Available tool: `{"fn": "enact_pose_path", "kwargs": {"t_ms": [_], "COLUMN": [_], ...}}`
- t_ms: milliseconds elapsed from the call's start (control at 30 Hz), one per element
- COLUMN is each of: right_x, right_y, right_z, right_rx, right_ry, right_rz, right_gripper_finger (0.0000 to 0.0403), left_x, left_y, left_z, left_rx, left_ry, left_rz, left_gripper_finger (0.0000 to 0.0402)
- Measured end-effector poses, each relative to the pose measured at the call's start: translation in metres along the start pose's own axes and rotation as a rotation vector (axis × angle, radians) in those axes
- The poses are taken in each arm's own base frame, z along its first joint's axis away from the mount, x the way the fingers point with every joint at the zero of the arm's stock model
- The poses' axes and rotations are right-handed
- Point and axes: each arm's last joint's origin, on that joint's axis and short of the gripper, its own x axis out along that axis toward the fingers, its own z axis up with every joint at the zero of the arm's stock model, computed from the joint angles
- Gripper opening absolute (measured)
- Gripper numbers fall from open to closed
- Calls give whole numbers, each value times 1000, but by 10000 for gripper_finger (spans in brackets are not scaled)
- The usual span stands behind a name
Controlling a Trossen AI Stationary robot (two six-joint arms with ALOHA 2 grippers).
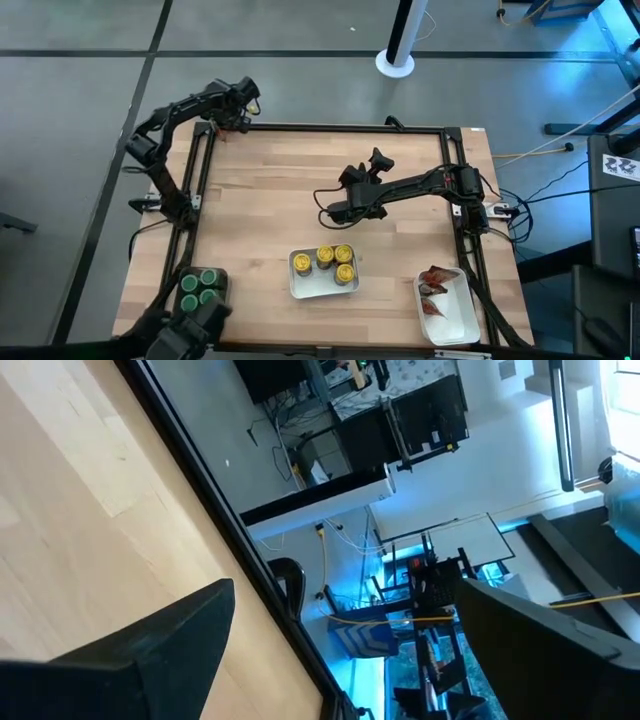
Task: Sort spices by type
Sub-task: Put the brown seasoning bag into the right white bin
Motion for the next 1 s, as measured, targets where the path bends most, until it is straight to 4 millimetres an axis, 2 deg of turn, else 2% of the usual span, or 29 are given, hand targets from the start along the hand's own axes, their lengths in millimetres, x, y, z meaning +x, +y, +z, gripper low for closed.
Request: {"fn": "enact_pose_path", "kwargs": {"t_ms": [200,633,1000], "right_x": [0,0,0], "right_y": [0,2,2], "right_z": [0,1,1], "right_rx": [6,25,25], "right_ry": [-1,1,1], "right_rz": [1,10,10], "right_gripper_finger": [379,379,379], "left_x": [10,14,14], "left_y": [-6,-6,-6], "left_z": [2,6,6], "left_rx": [18,0,13], "left_ry": [26,10,12], "left_rz": [22,27,23], "left_gripper_finger": [240,147,117]}}
